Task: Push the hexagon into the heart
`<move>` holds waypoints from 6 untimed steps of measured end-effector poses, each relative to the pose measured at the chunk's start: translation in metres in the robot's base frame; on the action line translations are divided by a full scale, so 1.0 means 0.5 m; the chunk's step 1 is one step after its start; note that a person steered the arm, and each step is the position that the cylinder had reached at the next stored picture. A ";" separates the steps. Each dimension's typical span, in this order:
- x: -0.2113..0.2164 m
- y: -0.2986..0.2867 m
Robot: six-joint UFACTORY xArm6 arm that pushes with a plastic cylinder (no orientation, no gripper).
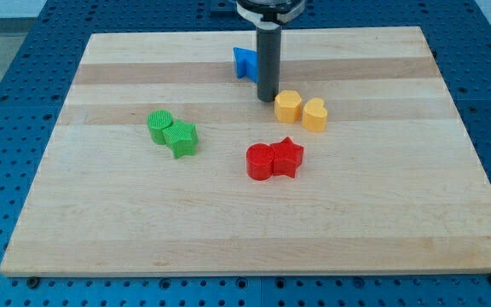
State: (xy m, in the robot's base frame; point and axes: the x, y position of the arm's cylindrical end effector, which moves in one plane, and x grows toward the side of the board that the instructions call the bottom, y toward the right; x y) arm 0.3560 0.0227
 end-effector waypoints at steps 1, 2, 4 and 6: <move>0.012 0.012; 0.019 0.017; 0.017 0.017; 0.017 0.017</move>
